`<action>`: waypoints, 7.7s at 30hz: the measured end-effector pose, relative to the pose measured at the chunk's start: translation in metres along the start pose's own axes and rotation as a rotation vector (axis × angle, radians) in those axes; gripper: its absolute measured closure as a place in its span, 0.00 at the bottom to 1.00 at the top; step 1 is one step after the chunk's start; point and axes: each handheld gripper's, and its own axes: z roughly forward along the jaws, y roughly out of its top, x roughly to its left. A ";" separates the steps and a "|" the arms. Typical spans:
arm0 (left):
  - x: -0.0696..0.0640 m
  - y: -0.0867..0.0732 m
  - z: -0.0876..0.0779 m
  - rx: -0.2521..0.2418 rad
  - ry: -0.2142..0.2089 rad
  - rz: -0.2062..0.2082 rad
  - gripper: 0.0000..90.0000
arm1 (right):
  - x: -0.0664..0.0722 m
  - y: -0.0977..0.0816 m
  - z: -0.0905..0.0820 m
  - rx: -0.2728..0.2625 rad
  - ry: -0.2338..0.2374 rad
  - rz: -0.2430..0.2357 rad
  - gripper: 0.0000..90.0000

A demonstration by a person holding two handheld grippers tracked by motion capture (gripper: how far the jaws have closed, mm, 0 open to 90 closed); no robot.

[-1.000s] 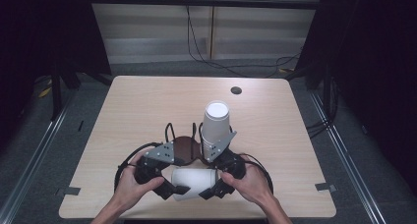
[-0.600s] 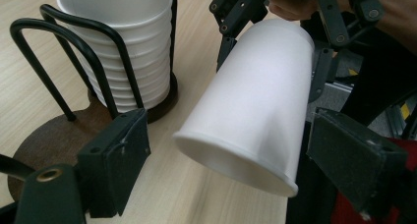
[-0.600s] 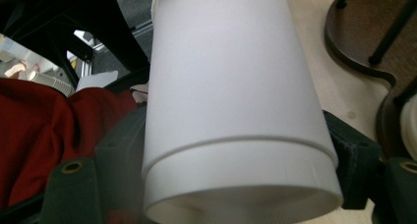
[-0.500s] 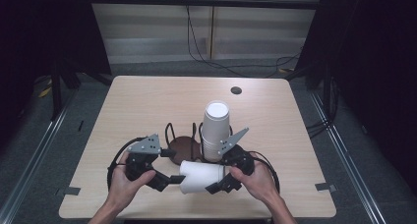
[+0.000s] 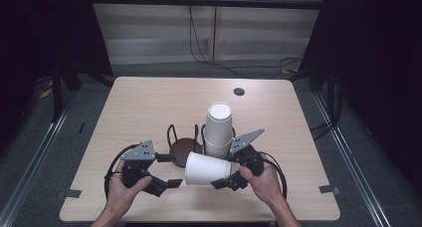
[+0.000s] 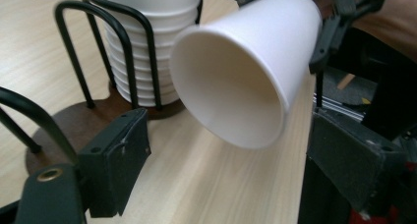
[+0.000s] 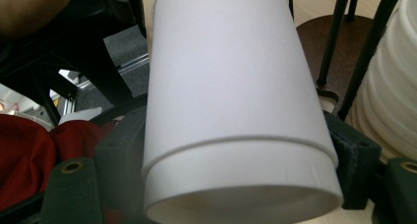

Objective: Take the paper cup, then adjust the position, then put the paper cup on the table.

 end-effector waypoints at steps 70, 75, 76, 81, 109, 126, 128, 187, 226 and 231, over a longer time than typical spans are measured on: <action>-0.017 -0.002 0.019 -0.165 -0.071 -0.012 0.06 | 0.015 0.005 0.008 -0.186 0.140 -0.106 0.27; -0.016 -0.003 0.018 -0.172 -0.102 -0.006 0.05 | 0.015 0.005 0.008 -0.185 0.151 -0.109 0.27; -0.016 -0.002 0.017 -0.185 -0.106 -0.014 0.05 | 0.015 0.006 0.009 -0.184 0.153 -0.112 0.27; -0.011 -0.003 0.014 -0.208 -0.150 -0.041 0.07 | 0.016 0.006 0.013 -0.160 0.155 -0.120 0.27; -0.004 -0.006 0.007 -0.210 -0.202 -0.062 0.17 | 0.015 0.007 0.020 -0.155 0.148 -0.098 0.16; 0.000 -0.015 -0.011 -0.165 -0.158 -0.087 0.17 | 0.013 0.002 0.009 -0.175 0.108 -0.084 0.16; 0.001 -0.015 -0.011 -0.152 -0.152 -0.088 0.17 | 0.013 0.001 0.007 -0.183 0.098 -0.082 0.16; 0.050 -0.021 -0.070 0.177 0.208 -0.150 0.17 | -0.005 -0.014 -0.005 -0.167 -0.026 -0.010 0.16; 0.093 0.015 -0.080 0.401 0.376 -0.141 0.17 | -0.007 -0.014 0.002 -0.135 -0.039 -0.007 0.16; 0.099 0.022 -0.073 0.438 0.375 -0.141 0.16 | -0.006 -0.014 0.002 -0.135 -0.042 -0.010 0.16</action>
